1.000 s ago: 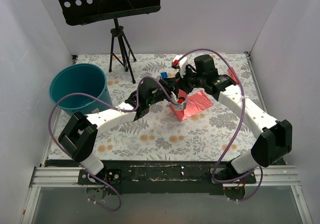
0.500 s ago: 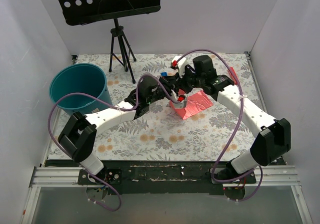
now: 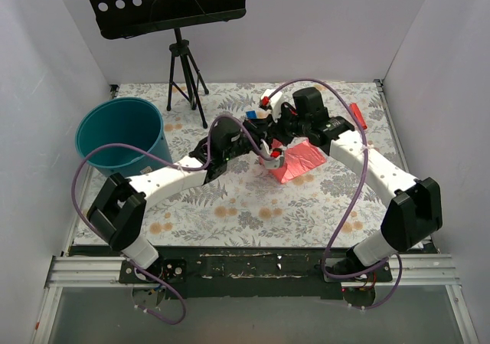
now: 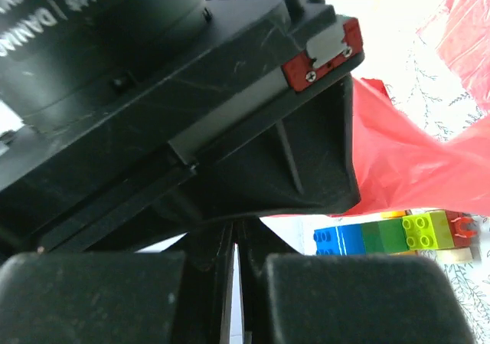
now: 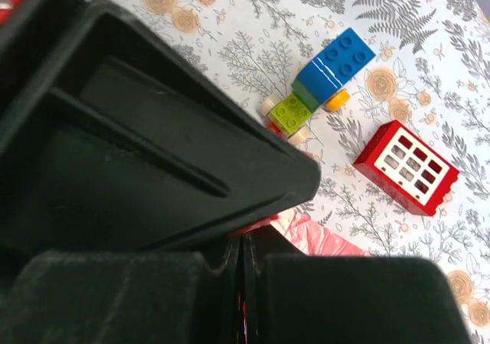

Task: Put the trash bags into the trash bin

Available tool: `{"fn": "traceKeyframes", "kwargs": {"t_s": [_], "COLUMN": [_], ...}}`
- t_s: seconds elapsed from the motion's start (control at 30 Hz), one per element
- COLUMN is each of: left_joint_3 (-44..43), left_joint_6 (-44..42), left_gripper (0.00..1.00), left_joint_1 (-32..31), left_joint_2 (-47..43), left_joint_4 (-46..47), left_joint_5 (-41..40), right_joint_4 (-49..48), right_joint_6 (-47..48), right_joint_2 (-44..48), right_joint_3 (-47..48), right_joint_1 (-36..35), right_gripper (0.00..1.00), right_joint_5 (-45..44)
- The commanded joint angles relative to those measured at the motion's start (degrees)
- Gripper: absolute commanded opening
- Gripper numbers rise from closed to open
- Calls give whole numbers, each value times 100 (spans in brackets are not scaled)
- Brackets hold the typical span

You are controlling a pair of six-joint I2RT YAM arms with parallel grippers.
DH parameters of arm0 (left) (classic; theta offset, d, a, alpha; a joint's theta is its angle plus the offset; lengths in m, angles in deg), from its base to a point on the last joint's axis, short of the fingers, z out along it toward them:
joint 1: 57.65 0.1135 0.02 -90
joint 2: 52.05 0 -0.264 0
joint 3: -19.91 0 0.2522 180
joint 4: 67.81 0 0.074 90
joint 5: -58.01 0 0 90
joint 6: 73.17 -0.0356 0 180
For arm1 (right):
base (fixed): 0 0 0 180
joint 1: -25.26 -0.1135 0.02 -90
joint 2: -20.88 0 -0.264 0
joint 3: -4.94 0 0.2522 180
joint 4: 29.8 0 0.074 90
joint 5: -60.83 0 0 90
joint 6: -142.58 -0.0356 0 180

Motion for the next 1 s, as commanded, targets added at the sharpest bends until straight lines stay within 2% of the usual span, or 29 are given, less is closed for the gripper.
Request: {"fn": "traceKeyframes", "kwargs": {"t_s": [0.0,0.13,0.23,0.3,0.4,0.43,0.5,0.6,0.73,0.83,0.97], "left_joint_3": [-633,-73,430,291,-542,-858,-958,-459,132,-288,-1291], "left_joint_6": [45,151,309,318,467,468,450,407,546,398,424], "left_gripper": [0,0,0,0,0,0,0,0,0,0,0], "left_joint_1": [-119,-110,-189,-198,-198,-198,-163,-110,-241,-259,-137], "left_joint_2": [270,148,-387,-433,-4,242,594,640,-97,-12,717], "left_joint_4": [510,317,167,411,677,677,852,870,616,817,791], "left_joint_5": [79,218,658,755,712,616,387,360,728,721,457], "right_joint_4": [-196,-284,-407,-372,-162,-100,-3,-125,-223,6,59], "right_joint_6": [-54,-273,-274,-125,-71,-219,-195,-264,-159,-71,-177], "right_joint_2": [248,408,215,-13,-146,-85,108,302,-109,-243,143], "right_joint_3": [-277,231,663,673,278,242,320,750,954,570,242], "right_joint_1": [-389,-399,-31,163,217,156,-229,-416,311,376,-274], "right_gripper": [1,1,1,1,1,1,1,1,1,1,1], "right_joint_5": [462,517,245,-28,215,443,612,623,94,268,734]}}
